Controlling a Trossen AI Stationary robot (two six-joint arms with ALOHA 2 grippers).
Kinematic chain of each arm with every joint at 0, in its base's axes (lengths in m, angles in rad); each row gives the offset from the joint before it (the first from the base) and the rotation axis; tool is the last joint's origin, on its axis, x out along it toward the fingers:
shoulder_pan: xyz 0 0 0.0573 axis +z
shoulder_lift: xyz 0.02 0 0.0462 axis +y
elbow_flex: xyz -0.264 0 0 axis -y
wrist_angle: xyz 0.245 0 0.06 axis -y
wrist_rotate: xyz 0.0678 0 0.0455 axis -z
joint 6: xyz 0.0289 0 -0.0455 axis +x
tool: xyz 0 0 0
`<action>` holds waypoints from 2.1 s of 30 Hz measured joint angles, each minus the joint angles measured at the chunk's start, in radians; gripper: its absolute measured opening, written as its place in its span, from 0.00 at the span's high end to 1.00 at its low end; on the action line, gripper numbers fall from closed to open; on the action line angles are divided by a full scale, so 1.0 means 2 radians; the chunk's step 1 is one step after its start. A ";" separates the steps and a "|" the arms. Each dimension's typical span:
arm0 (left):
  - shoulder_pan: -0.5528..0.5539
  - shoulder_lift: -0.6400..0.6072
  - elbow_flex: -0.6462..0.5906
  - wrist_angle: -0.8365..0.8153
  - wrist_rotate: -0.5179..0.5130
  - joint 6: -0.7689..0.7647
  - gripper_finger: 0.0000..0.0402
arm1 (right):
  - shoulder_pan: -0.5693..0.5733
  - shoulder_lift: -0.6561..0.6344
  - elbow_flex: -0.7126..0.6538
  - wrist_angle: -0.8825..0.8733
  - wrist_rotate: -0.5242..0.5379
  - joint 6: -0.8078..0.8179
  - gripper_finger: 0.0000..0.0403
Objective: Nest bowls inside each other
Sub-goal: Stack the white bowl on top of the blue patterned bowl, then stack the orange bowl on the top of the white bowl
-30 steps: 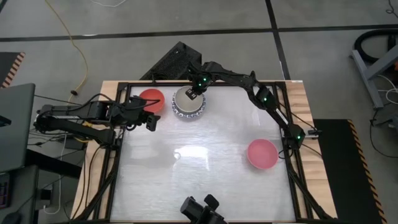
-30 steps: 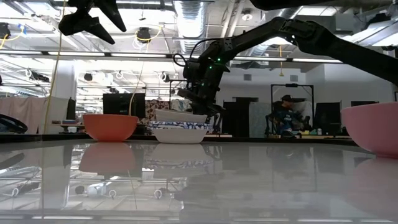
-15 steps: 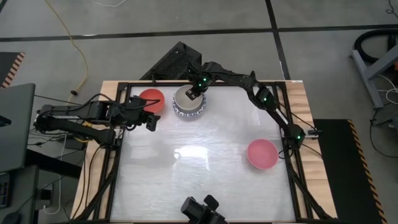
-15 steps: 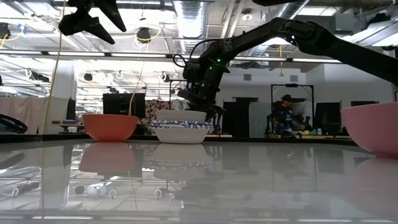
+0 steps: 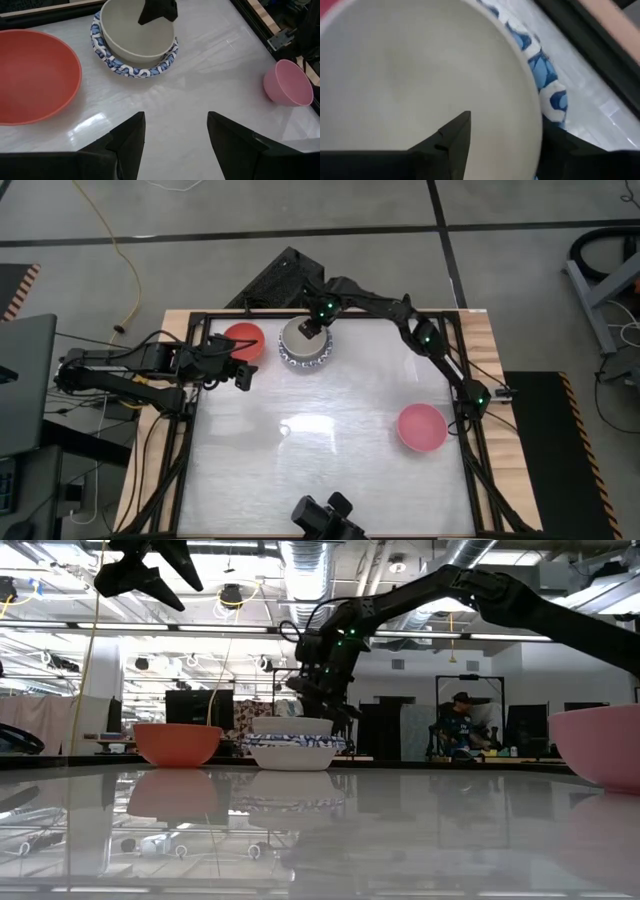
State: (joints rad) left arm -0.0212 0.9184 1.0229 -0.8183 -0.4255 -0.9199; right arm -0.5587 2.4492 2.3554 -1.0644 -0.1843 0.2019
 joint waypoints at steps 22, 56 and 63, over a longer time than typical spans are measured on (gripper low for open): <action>0.021 0.048 0.000 -0.005 0.005 0.020 0.49 | -0.009 -0.114 0.000 -0.031 0.027 -0.052 0.50; 0.180 0.274 0.000 -0.055 0.040 0.308 0.49 | -0.002 -0.314 -0.013 -0.173 0.122 -0.088 0.50; 0.188 0.333 0.000 -0.052 0.054 0.329 0.60 | 0.007 -0.314 -0.013 -0.179 0.121 -0.082 0.50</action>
State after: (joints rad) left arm 0.3549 1.5845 1.0229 -0.9233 -0.3183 -0.2624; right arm -0.5450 1.8202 2.3299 -1.4220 0.0570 0.0372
